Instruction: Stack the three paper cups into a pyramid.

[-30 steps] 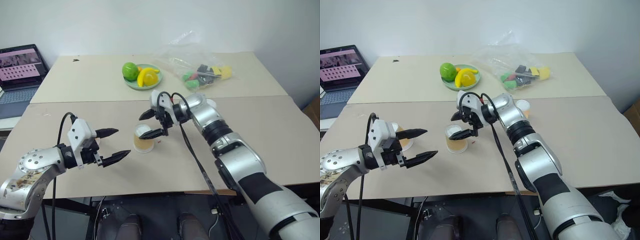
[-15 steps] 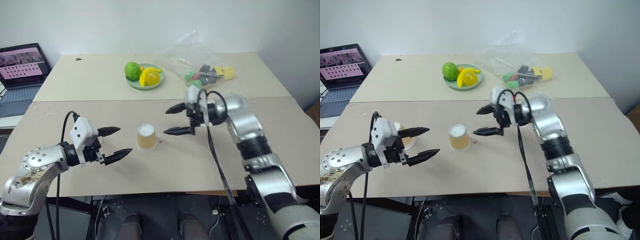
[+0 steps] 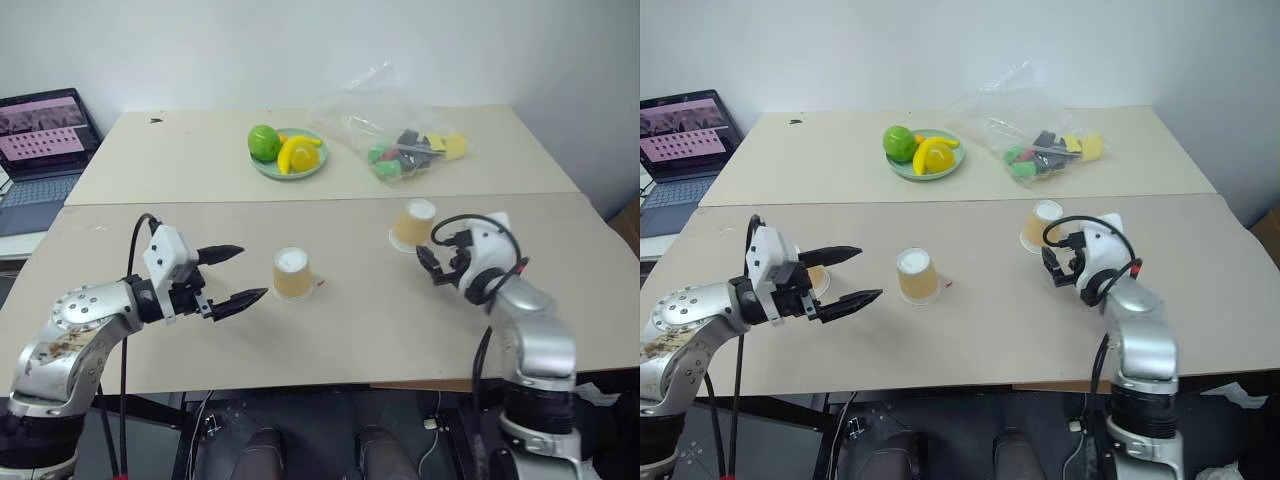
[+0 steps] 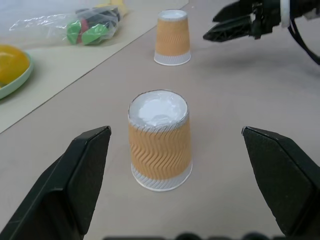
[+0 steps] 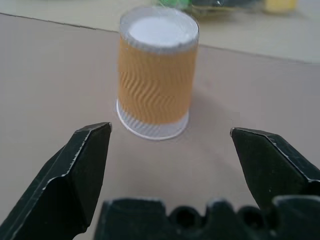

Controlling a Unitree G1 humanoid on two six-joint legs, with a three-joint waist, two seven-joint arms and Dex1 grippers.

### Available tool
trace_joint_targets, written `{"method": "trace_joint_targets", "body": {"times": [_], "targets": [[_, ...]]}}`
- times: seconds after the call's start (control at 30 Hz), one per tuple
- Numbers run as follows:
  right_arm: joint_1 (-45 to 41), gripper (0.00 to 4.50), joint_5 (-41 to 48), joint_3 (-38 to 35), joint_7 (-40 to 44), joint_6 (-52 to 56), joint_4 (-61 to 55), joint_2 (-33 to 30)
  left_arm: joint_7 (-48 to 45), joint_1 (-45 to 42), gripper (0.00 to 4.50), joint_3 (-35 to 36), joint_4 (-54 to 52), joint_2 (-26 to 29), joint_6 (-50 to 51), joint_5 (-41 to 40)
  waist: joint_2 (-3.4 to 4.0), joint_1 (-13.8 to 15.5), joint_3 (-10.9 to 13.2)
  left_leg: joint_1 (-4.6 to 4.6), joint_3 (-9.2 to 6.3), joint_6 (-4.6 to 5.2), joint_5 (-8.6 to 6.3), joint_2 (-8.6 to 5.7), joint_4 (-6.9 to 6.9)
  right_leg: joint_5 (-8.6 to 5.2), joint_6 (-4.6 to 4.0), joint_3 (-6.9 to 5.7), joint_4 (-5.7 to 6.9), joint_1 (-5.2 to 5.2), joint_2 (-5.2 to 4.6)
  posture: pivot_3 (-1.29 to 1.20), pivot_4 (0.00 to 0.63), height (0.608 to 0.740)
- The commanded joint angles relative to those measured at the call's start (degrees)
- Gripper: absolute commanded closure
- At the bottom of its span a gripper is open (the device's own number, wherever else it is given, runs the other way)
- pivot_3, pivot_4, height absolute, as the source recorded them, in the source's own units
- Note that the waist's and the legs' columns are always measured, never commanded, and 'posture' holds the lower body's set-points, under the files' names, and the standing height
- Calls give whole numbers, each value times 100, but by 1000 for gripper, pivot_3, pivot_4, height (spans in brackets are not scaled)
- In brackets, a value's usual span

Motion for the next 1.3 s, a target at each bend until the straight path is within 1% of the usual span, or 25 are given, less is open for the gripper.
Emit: {"method": "trace_joint_targets", "body": {"times": [0.03, 0.17, 0.6, 0.9, 1.23, 1.3], "targets": [[-420, 36, 107, -157, -402, -507, 330, 106, -43, -128, 0, -13, 26, 4, -84, 34, 0, 3, 0, -1, 0, 0, 0, 0, -2, 0, 0, 0, -2, 0, 0, 0, 150, 740], [-868, 36, 194, -173, -591, -1020, 1136, 106, -17, -191, 0, -7, 21, -49, -29, -2, 0, 12, 0, -2, 0, 0, 0, -1, -1, 0, 0, -2, -4, 1, -2, 0, 150, 740], [-1848, 36, 463, -210, -645, -2218, 3215, -50, 111, -77, 0, 91, -113, -55, -1, 18, 0, 4, 0, -2, 0, 0, 0, 0, -3, 0, 0, -1, -4, 1, -1, 0, 150, 740], [-2462, 36, 562, -149, -639, -2699, 4140, -70, 217, 24, 0, 158, -202, -37, 13, -5, 1, -70, 1, -1, -2, 0, 0, 2, -3, 0, 0, -3, -2, 1, 0, 0, 150, 740], [-2552, 36, 682, -197, -613, -2884, 4394, -84, 251, 71, 0, 196, -235, -28, 35, 2, 1, -86, 1, -2, -2, 0, 0, 1, -4, 0, 0, -2, -2, 0, 0, 0, 150, 740], [-2540, 544, 684, -201, -636, -2904, 4374, -84, 254, 76, 0, 195, -243, -28, 38, -1, 1, -87, 1, -2, -2, 0, 0, 1, -4, 0, 0, -2, -2, 0, 0, 0, 150, 740]]}}
